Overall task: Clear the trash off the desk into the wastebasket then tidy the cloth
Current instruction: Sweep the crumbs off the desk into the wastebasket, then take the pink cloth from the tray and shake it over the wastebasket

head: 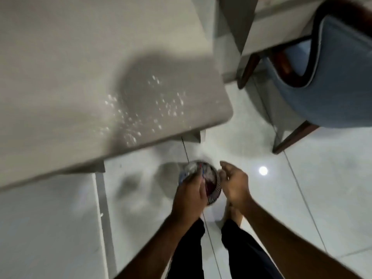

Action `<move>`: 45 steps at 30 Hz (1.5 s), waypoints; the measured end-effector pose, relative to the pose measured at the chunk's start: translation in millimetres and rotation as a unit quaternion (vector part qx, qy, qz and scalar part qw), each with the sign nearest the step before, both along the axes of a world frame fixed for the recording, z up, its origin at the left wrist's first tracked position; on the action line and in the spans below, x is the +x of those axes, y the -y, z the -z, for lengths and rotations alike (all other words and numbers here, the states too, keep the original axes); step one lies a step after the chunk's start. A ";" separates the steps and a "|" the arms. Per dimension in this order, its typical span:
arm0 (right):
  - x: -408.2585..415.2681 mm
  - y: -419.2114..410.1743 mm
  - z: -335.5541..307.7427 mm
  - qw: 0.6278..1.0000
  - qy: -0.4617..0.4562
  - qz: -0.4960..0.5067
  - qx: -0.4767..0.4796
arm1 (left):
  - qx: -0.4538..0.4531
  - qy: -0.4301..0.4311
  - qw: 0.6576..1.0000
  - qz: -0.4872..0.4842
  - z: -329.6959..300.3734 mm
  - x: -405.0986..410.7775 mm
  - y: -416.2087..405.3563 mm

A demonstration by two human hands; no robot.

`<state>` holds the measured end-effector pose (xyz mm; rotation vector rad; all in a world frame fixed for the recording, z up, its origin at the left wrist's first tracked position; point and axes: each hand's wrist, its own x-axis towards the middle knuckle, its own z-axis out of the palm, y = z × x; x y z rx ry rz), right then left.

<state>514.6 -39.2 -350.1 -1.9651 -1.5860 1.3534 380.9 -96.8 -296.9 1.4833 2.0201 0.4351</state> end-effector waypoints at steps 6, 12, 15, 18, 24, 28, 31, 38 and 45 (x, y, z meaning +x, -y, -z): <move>-5.5 -28.3 -162.8 0.984 0.002 0.065 0.167 | 0.185 -0.026 0.980 0.069 -180.6 -14.4 -36.1; -21.5 -100.9 -285.3 0.963 0.041 0.063 0.257 | 0.265 -0.086 0.959 0.054 -270.0 -53.4 -139.5; -25.3 -160.4 -328.5 0.953 0.041 0.057 0.296 | 0.238 -0.134 0.960 0.065 -282.0 -66.4 -194.3; -19.4 -233.4 -356.3 0.944 0.033 0.074 0.320 | 0.162 -0.187 0.966 0.069 -273.3 -77.3 -249.0; -3.8 -382.3 -347.3 0.962 0.098 -0.011 0.254 | 0.042 -0.282 0.958 0.014 -223.4 -92.5 -327.9; -5.4 -451.5 -309.7 0.954 0.154 -0.130 0.220 | -0.011 -0.260 0.965 -0.032 -191.1 -93.1 -352.4; -14.2 -479.2 -281.6 0.936 0.214 -0.196 0.201 | -0.007 -0.287 0.957 -0.033 -176.1 -91.5 -350.5; -42.2 -492.2 -239.8 0.861 0.401 -0.207 0.236 | -0.014 -0.286 0.958 -0.032 -165.1 -98.1 -353.8; -26.8 -499.4 -269.0 0.925 0.260 -0.136 0.241 | -0.032 -0.262 0.964 -0.030 -174.1 -97.8 -356.0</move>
